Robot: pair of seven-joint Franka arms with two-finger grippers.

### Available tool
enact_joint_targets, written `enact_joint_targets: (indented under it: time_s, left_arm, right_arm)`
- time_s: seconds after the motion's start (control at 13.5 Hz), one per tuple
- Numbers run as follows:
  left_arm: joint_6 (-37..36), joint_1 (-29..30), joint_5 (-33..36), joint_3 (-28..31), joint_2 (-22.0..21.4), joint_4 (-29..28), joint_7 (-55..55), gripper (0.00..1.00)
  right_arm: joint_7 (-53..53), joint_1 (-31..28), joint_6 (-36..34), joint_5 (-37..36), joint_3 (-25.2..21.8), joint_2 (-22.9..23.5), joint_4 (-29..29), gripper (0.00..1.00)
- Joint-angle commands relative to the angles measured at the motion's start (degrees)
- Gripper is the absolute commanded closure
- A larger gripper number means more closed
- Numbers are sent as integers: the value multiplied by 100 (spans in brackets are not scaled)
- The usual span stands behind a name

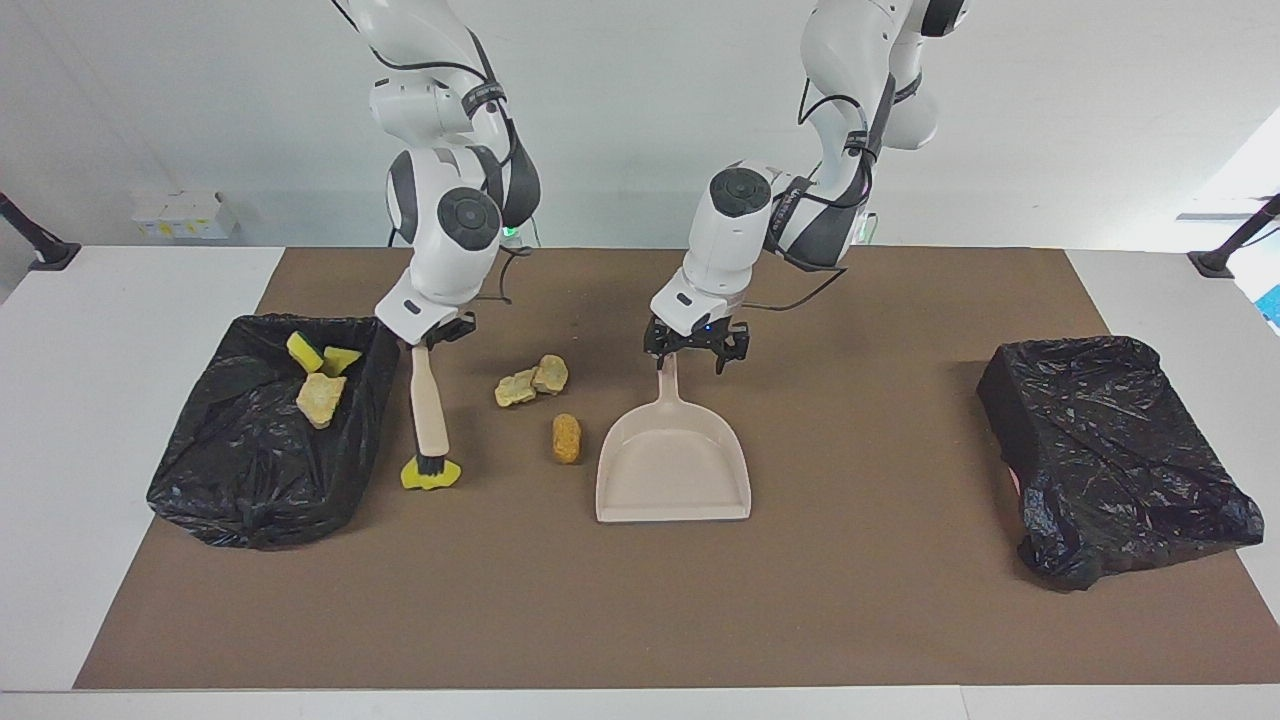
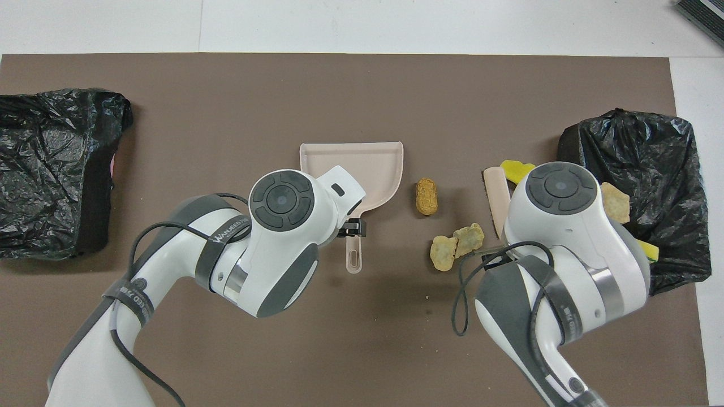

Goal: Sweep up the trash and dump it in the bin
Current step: 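Grasp the dustpan with the left gripper while the right gripper grasps the brush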

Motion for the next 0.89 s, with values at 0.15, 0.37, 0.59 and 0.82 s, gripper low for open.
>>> enact_joint_targets:
  time_s: [0.15, 0.37, 0.59, 0.82]
  left_arm:
    - [498, -253, 66, 92, 271, -48, -164, 0]
    - [480, -253, 66, 92, 280, -74, -164, 8]
    - [480, -262, 74, 92, 280, -66, -155, 44]
    - [218, -253, 266, 92, 237, -31, -111, 94]
  right_arm:
    - [-60, -180, 376, -271, 59, 394, 64, 100]
    - [-488, -100, 279, 307, 102, 297, -103, 100]
    - [-1018, -91, 218, 1380, 111, 288, -121, 100]
    - [-1158, -83, 34, 2024, 295, 262, -42, 100]
